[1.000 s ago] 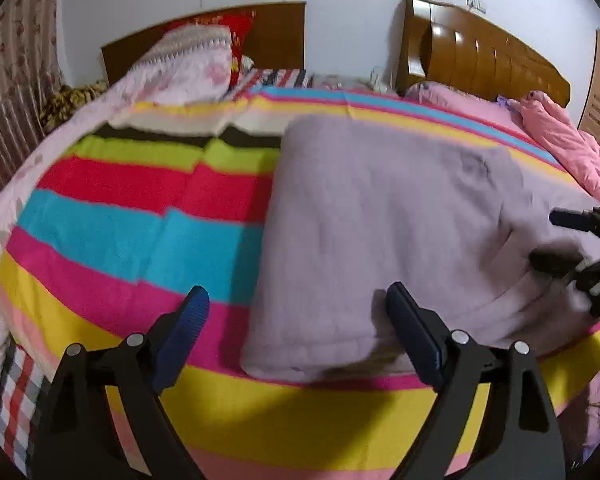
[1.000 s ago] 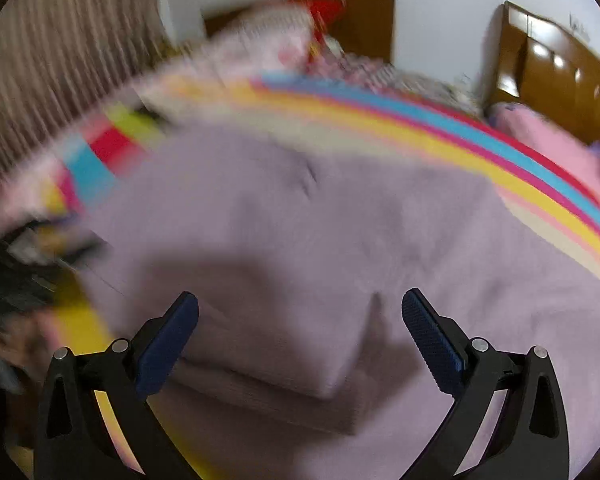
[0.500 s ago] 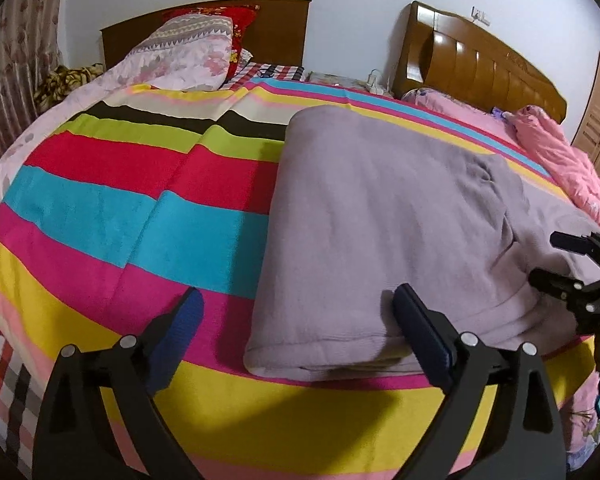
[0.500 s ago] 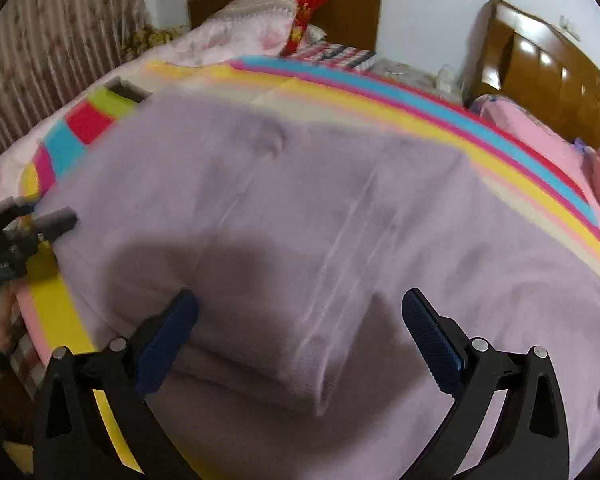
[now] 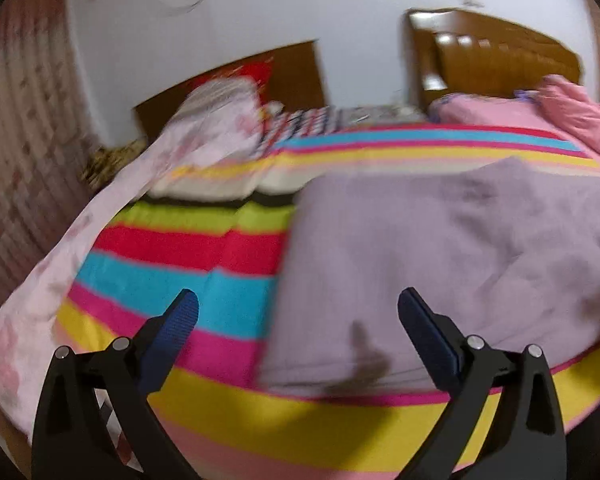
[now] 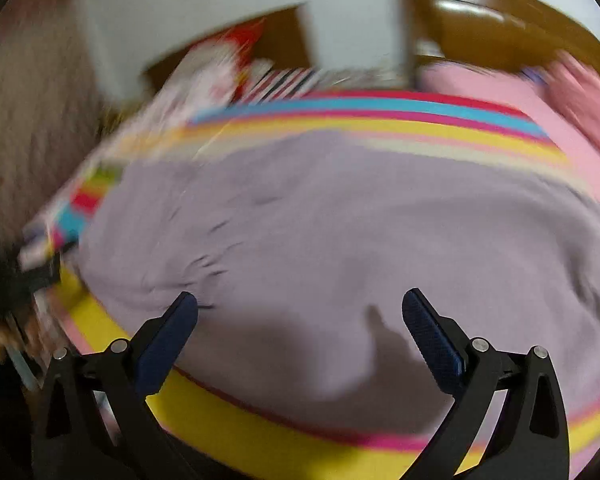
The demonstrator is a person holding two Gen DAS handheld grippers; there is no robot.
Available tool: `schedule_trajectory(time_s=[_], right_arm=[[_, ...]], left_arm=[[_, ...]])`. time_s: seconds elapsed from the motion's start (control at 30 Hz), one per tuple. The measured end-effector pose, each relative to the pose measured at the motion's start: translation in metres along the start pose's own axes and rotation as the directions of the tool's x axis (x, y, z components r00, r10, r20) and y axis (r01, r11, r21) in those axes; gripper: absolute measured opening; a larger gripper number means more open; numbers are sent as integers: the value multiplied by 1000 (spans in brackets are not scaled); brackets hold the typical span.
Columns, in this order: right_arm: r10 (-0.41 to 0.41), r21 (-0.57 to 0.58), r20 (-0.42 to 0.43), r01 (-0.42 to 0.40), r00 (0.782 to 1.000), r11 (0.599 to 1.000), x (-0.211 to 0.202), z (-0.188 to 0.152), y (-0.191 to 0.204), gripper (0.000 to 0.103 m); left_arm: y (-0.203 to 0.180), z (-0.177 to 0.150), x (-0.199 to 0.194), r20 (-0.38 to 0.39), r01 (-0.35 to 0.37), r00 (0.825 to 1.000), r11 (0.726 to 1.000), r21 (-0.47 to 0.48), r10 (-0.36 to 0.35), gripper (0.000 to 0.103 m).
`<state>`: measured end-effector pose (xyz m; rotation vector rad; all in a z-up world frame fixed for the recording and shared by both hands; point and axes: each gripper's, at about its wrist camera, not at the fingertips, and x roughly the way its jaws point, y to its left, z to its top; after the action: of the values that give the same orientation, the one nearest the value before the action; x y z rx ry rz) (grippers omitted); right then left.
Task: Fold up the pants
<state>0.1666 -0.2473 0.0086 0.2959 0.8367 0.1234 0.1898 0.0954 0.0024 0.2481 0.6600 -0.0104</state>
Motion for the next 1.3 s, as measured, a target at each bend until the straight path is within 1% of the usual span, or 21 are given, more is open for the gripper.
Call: schedule_trajectory(time_s=[0.07,0.13,0.17,0.23,0.3,0.43,0.5,0.53,0.57,0.6,0.67,0.7,0.77,0.87,0.9,0.97,1.03,1.1,1.2,1.27,1.3], right_arm=[[-52,202,30,45,998,978,-28,-11,-58,98],[-100,349,56,74,993,934,-52,-29,-109,98],[-102,387,69,67,992,920,-59,-35,-125,98],[-31,442,118,-24,992,897,-70,-44,-154,97],[0,451,132,-60,991,891,-70,-42,-164,97],[-4,454,174,-77,985,888,-86,-35,-173,96],[-77,452,187,-16,979,892,-101,-36,-180,96],[-116,461,174,23,978,887,-104,-38,-183,96],[-153,489,131,70,980,869,-101,-40,-190,96],[-137,530,98,65,986,846,-94,-45,-201,95],[-51,580,83,-7,995,815,-80,-52,-214,89],[-56,568,91,-6,994,823,-80,-51,-213,88],[-57,530,51,22,997,848,-72,-43,-208,87],[-93,470,-45,103,995,876,-58,-26,-197,87],[-101,463,-66,120,993,878,-58,-24,-196,86],[-113,494,-58,127,992,860,-60,-25,-203,81],[-127,495,-64,142,990,857,-57,-21,-208,82],[-132,472,-110,169,985,865,-52,-20,-201,83],[-70,459,-135,125,988,880,-50,-22,-192,81],[-57,485,-113,105,992,868,-53,-24,-199,76],[-57,515,-96,98,994,851,-54,-24,-205,74]], left_arm=[[-25,12,-6,23,70,997,997,43,-71,101],[-56,25,-6,39,127,991,988,89,-130,101],[-69,30,-4,40,141,988,984,109,-146,101],[-97,40,3,35,156,986,976,154,-163,101],[-117,46,13,18,167,985,970,178,-173,101],[-144,51,36,-45,150,989,964,219,-144,101],[-151,43,49,-96,132,989,961,243,-112,101],[-153,38,52,-111,135,988,960,244,-110,101],[-150,34,54,-104,146,987,965,218,-126,101],[-146,33,56,-106,163,984,970,180,-145,101],[-139,32,62,-132,197,975,973,120,-181,101],[-136,33,65,-146,214,969,972,95,-199,102],[-132,32,69,-163,236,961,969,69,-222,102],[-129,30,69,-163,252,957,966,63,-239,102],[-128,30,70,-164,254,956,965,61,-242,102],[-127,29,72,-166,262,954,964,54,-250,102],[-126,30,72,-169,271,951,961,47,-259,102],[-125,29,72,-172,279,948,959,41,-268,102],[-124,29,72,-170,277,949,960,44,-266,102],[-124,29,73,-171,279,948,959,41,-268,102],[-124,29,72,-170,278,948,960,42,-267,102]])
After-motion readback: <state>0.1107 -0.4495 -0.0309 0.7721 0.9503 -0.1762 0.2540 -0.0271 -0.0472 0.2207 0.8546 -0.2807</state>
